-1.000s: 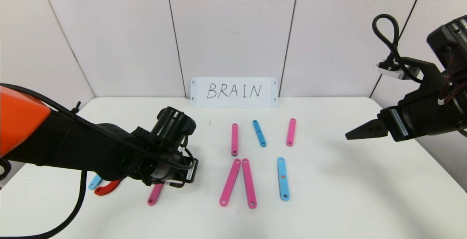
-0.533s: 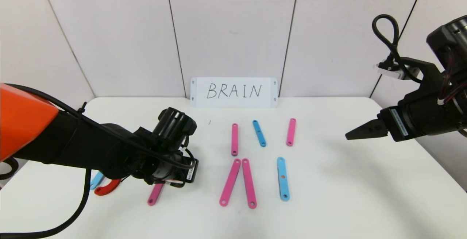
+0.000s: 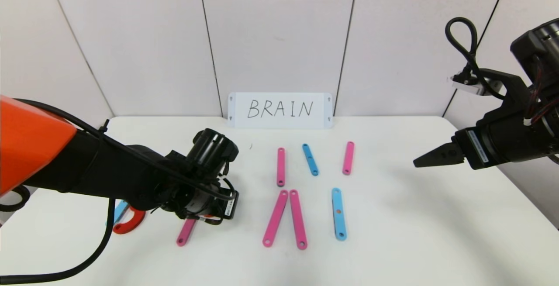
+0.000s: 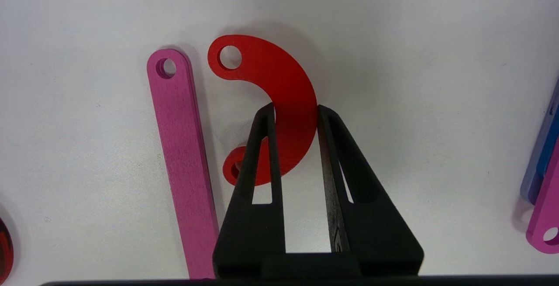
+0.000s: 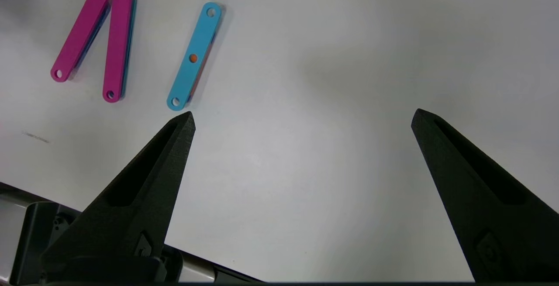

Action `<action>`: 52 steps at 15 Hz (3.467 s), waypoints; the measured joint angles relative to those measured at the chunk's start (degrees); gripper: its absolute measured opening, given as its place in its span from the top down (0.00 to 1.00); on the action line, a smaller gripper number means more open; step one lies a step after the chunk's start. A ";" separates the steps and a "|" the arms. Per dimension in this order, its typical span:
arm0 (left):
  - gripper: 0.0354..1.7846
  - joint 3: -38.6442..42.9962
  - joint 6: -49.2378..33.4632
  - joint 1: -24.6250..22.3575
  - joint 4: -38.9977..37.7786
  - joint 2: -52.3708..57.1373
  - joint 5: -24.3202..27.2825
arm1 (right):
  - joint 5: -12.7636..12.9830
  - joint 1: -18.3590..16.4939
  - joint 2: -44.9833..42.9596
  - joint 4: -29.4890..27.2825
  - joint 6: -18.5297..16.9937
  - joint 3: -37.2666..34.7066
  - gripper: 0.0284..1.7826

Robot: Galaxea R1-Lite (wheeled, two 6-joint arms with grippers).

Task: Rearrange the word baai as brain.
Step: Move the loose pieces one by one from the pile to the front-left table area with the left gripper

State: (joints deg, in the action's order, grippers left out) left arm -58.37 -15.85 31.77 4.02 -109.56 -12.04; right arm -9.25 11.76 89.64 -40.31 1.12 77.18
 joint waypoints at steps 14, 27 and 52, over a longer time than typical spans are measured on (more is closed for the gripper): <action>0.85 -1.48 -1.49 0.00 3.24 -0.34 0.17 | 1.40 0.85 0.13 0.00 0.00 -0.34 0.03; 0.28 -2.85 -3.36 -0.05 5.16 -0.45 -0.20 | 1.49 1.16 0.20 0.02 0.06 -0.39 0.03; 0.02 -33.96 0.52 -12.45 10.56 -16.82 0.80 | 2.54 2.12 2.36 0.10 0.00 -0.72 0.03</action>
State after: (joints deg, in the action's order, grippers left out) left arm -92.33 -15.32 19.32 14.58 -126.38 -11.24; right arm -6.72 13.89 92.00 -40.22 1.12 76.46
